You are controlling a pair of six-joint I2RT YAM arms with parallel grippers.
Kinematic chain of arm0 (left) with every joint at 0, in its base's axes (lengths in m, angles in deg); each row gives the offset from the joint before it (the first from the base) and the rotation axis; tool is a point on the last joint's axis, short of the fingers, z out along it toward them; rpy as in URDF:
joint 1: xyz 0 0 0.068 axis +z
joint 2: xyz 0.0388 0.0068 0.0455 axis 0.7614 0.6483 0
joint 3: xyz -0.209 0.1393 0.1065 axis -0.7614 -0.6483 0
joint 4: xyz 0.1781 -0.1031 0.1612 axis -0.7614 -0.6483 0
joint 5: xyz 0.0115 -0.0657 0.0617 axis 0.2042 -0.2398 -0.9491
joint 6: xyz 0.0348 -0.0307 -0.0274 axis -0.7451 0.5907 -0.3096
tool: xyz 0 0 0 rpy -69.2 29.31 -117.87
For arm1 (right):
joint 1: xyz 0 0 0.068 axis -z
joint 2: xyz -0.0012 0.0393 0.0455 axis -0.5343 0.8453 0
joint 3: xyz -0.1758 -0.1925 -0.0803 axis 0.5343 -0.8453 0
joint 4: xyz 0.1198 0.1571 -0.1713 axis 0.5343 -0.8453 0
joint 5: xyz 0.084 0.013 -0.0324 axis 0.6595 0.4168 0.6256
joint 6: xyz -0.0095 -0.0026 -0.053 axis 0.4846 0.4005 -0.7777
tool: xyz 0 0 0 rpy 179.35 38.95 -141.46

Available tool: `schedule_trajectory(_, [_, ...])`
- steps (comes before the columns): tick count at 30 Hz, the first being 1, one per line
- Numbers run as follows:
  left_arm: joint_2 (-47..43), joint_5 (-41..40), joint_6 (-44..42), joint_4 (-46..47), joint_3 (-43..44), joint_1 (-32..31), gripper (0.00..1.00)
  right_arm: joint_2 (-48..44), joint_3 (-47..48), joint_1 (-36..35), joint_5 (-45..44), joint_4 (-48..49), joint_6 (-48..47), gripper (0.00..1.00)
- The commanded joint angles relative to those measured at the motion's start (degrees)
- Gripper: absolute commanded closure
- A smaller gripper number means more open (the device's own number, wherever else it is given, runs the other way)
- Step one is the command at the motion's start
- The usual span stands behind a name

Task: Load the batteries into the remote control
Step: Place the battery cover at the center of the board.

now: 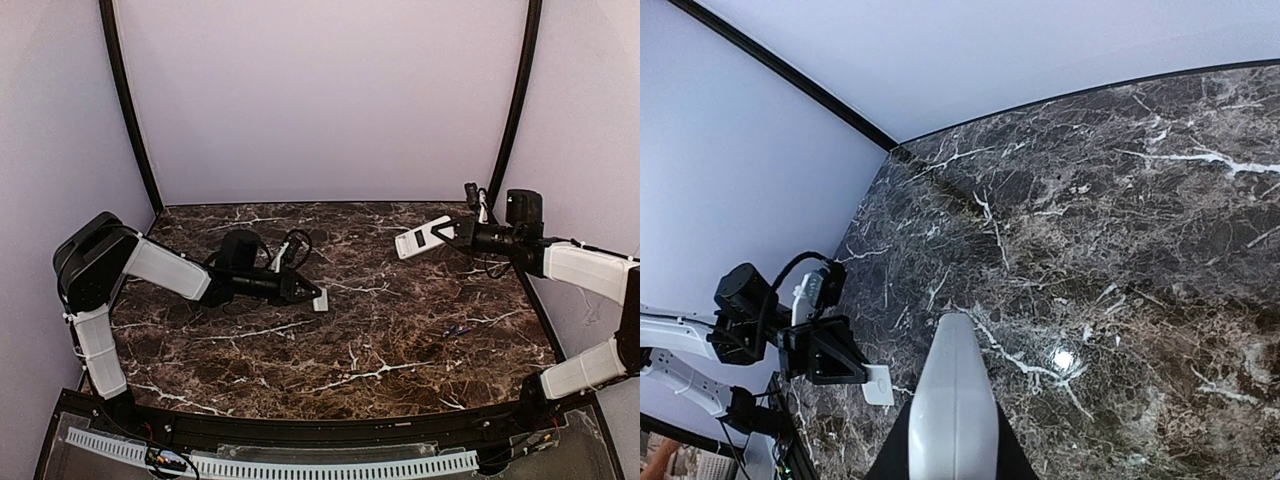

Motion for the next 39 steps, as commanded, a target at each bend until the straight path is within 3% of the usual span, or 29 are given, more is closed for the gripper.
schedule_trajectory(1, [2.21, 2.12, -1.48, -4.75, -0.18, 0.05, 0.95, 0.21, -0.92, 0.24, 3.24, -1.42, -1.85, 1.00])
schedule_trajectory(6, [3.14, 0.85, -3.12, -8.65, 0.89, 0.05, 0.93, 1.14, -0.97, 0.21, 4.98, -1.13, -1.86, 1.00])
schedule_trajectory(10, [3.95, -0.97, -4.65, -12.01, 1.68, 0.17, 0.84, 1.85, -0.30, 0.21, 5.72, -1.97, -2.34, 1.00])
schedule_trajectory(17, [3.55, -7.44, -8.44, -20.24, 3.91, 0.40, 0.63, 1.65, 0.04, 0.29, 5.06, -4.23, -3.90, 1.00])
schedule_trajectory(22, [-0.41, -13.54, -12.62, -22.91, 4.60, 0.40, 0.43, 0.96, 0.05, 1.32, 3.87, -5.88, -4.65, 1.00])
schedule_trajectory(24, [-2.28, -16.05, -14.69, -23.67, 5.00, 0.40, 0.39, 0.64, -0.12, 2.17, 3.68, -6.53, -4.74, 1.00])
schedule_trajectory(30, [-6.70, -19.80, -21.36, -21.46, 4.53, -0.66, 0.31, 2.15, -0.30, 2.66, 7.93, -7.20, -5.37, 1.00])
schedule_trajectory(33, [-9.82, -20.39, -25.97, -17.56, 2.57, -1.89, 0.16, 4.22, 0.66, 0.66, 11.57, -6.99, -6.03, 1.00])
schedule_trajectory(36, [-11.08, -22.25, -31.64, -17.87, 3.15, -3.98, 0.12, 7.43, 4.01, -2.33, 14.48, -10.58, -9.26, 1.00])
schedule_trajectory(39, [-10.88, -18.37, -34.63, -17.89, 4.30, -4.32, 0.17, 11.20, 8.00, -5.24, 16.96, -15.46, -13.56, 1.00])
